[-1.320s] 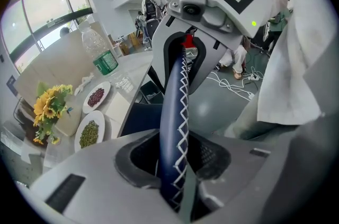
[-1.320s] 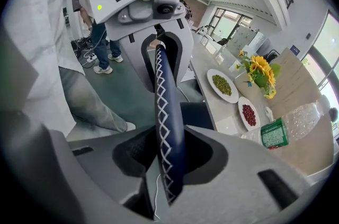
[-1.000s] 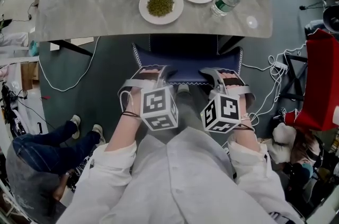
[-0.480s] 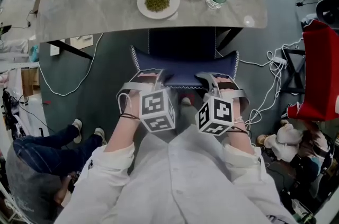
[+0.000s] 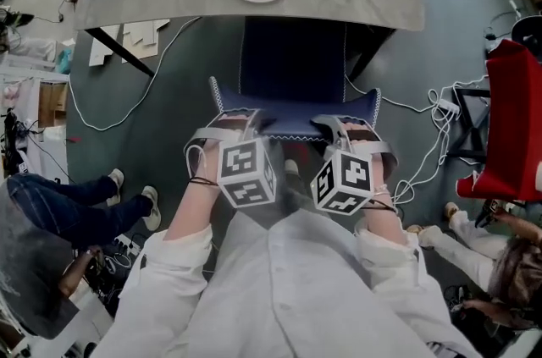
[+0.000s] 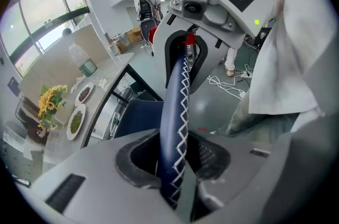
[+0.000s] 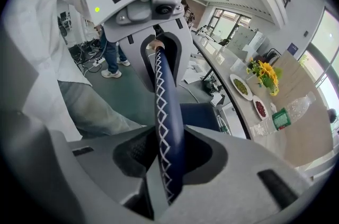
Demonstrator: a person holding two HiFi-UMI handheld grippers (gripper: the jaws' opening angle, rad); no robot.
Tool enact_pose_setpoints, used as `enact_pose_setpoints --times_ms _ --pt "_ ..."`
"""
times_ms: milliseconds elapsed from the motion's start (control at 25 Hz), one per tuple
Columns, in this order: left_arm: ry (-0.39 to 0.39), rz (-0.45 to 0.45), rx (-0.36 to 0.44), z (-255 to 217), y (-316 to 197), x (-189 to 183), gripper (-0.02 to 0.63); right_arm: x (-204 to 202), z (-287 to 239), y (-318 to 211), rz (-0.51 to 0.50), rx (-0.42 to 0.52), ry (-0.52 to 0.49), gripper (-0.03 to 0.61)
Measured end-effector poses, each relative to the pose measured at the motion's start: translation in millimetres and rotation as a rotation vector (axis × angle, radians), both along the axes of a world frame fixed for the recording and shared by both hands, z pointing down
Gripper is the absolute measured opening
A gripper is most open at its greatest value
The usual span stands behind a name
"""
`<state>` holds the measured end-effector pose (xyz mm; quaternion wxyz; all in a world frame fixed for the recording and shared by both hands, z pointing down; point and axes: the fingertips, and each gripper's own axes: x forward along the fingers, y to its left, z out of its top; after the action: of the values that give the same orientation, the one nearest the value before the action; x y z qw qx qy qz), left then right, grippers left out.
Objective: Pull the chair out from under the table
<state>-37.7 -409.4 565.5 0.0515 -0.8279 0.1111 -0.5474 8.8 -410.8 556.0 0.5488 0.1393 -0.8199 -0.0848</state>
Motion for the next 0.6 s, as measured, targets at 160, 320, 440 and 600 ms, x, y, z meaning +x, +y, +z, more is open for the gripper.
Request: enact_pose_setpoints --times_ms 160,320,440,600 --pt "-0.003 -0.037 0.005 1 35 4 0.126 4 1 34 -0.026 0.009 -0.002 0.11" --pt "0.0 -0.072 0.003 1 76 5 0.126 4 1 72 -0.064 0.011 -0.003 0.11" --pt "0.001 -0.089 -0.012 1 107 5 0.126 5 2 102 -0.084 0.005 0.002 0.11" --pt "-0.01 -0.092 -0.043 3 144 3 0.126 2 4 137 -0.093 -0.023 0.007 0.11"
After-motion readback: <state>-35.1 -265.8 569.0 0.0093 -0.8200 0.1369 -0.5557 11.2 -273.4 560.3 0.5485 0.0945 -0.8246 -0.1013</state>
